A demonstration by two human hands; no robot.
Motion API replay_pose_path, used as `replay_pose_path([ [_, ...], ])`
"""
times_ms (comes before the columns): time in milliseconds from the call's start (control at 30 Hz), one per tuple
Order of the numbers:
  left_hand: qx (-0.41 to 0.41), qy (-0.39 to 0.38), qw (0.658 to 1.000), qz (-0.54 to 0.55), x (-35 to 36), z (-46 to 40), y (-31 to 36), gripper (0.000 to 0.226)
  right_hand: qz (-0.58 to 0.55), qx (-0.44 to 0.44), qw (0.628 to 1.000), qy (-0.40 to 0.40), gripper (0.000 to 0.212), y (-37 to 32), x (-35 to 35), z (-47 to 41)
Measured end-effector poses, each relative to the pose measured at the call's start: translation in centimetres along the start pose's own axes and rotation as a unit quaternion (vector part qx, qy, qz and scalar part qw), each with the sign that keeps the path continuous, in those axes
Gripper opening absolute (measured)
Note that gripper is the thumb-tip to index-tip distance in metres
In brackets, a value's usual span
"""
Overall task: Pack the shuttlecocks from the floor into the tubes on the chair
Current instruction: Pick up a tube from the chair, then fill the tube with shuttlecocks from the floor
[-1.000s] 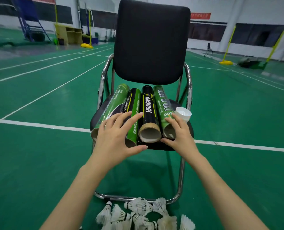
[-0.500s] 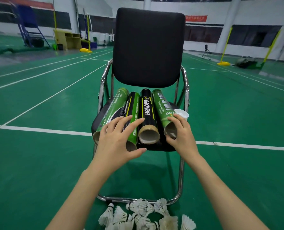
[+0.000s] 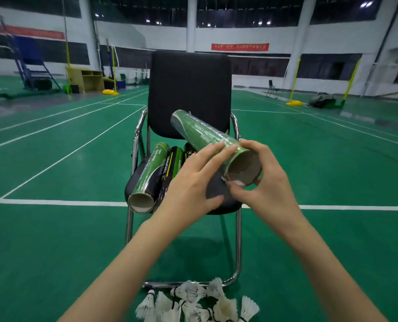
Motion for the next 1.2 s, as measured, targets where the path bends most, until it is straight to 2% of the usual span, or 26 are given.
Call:
replay_pose_path([
  [167,0.023,0.099,0.995,0.025,-1.6,-0.4,3.1,0.078,-0.051,0.003,0.999,-0.010,0.068,-3.6,-0.9,1.0],
  [267,0.023,0.117,0.991,0.061,-2.5,-0.2,4.4,0.075,-0.040,-0.011,0.999,-0.017,0.069,-4.7,-1.6,1.3],
  [433,0.002,0.160,0.974,0.158,-4.8,-0.6,6.4,0.076,-0.095,-0.002,0.994,-0.048,0.091,-5.2,-3.2,1.5],
  [600,-0.040,0.206,0.938,0.276,-8.0,-0.2,8.3,0.074,-0.032,0.005,0.998,-0.057,0.095,-5.0,-4.7,1.7],
  [700,-0.081,0.199,0.913,0.348,-8.4,0.8,8.0,0.072,0.007,-0.003,0.998,-0.060,0.094,-4.8,-5.0,1.6],
  [800,-0.154,0.158,0.883,0.414,-6.4,2.6,6.3,0.072,0.086,-0.008,0.991,-0.104,0.102,-3.8,-4.0,2.7],
  [933,-0.270,0.109,0.798,0.527,-1.0,6.1,2.9,0.063,0.176,0.006,0.974,-0.145,0.102,-0.2,-1.9,6.6],
  [1200,-0.413,0.059,0.753,0.510,7.5,14.0,-3.2,0.052,0.089,0.149,0.952,-0.251,0.097,8.4,4.5,14.6],
])
Point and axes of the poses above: each hand's wrist, its own z-axis away from the middle knuckle, its own x-axis out of the palm, y = z × x, the point moved 5 cm from there along -z, towards the middle knuckle, and after that the axes turned 2 degrees about z, right-handed, at the moved point
